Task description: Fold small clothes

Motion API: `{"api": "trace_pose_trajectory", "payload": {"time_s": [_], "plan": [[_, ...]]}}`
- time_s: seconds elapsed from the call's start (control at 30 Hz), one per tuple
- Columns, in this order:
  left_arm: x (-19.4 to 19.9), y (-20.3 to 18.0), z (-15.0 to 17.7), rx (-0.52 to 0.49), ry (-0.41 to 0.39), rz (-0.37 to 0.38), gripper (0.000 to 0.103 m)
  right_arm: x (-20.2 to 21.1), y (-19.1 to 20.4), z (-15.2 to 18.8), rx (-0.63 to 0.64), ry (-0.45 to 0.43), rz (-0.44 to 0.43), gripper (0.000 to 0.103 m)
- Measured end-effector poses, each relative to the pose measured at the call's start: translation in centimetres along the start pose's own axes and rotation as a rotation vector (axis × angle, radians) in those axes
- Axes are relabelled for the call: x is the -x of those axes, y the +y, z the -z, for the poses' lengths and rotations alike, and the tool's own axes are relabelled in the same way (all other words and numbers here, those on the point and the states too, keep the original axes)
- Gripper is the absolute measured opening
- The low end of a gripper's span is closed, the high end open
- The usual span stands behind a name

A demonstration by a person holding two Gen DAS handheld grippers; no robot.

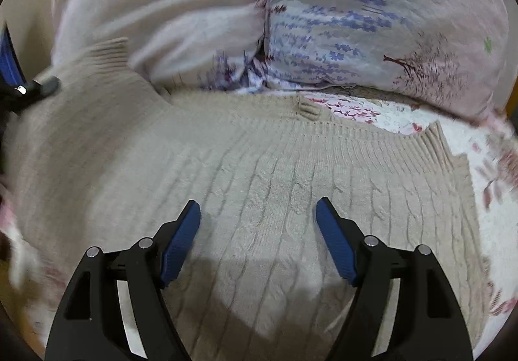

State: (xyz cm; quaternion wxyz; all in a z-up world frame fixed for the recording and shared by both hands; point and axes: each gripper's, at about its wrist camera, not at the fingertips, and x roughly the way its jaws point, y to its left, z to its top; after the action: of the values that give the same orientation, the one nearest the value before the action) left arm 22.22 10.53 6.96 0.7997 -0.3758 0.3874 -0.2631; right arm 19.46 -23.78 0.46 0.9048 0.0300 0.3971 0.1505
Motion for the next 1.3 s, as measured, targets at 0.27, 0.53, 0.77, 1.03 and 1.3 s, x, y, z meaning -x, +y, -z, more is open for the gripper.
{"api": "trace_pose_trajectory", "payload": {"time_s": [0.27,0.53,0.77,1.03,1.3], "plan": [[-6.7,-7.8,2.5,-0.112,0.082,0.128,0.017,5.8,-8.8,0.6,-0.247,-0.098,-0.082,0.076],[-16.4,-13.0,8.7,-0.218,0.225,0.134,0.017,9.3,-16.7,3.5,-0.468,-0.164,-0.067,0.075],[-21.6,-13.0,12.6,-0.191,0.385,0.128,0.033,10.6,-19.8,4.6,-0.573,-0.173,-0.142,0.075],[-13.7,-11.1,8.3,-0.240,0.171,0.004,0.076,9.5,-19.9,3.7,-0.632,-0.061,-0.402,0.075],[-13.2,-4.9,7.2,-0.154,0.209,-0.187,0.076,7.0,-19.1,3.2,-0.653,0.108,-0.400,0.073]]}}
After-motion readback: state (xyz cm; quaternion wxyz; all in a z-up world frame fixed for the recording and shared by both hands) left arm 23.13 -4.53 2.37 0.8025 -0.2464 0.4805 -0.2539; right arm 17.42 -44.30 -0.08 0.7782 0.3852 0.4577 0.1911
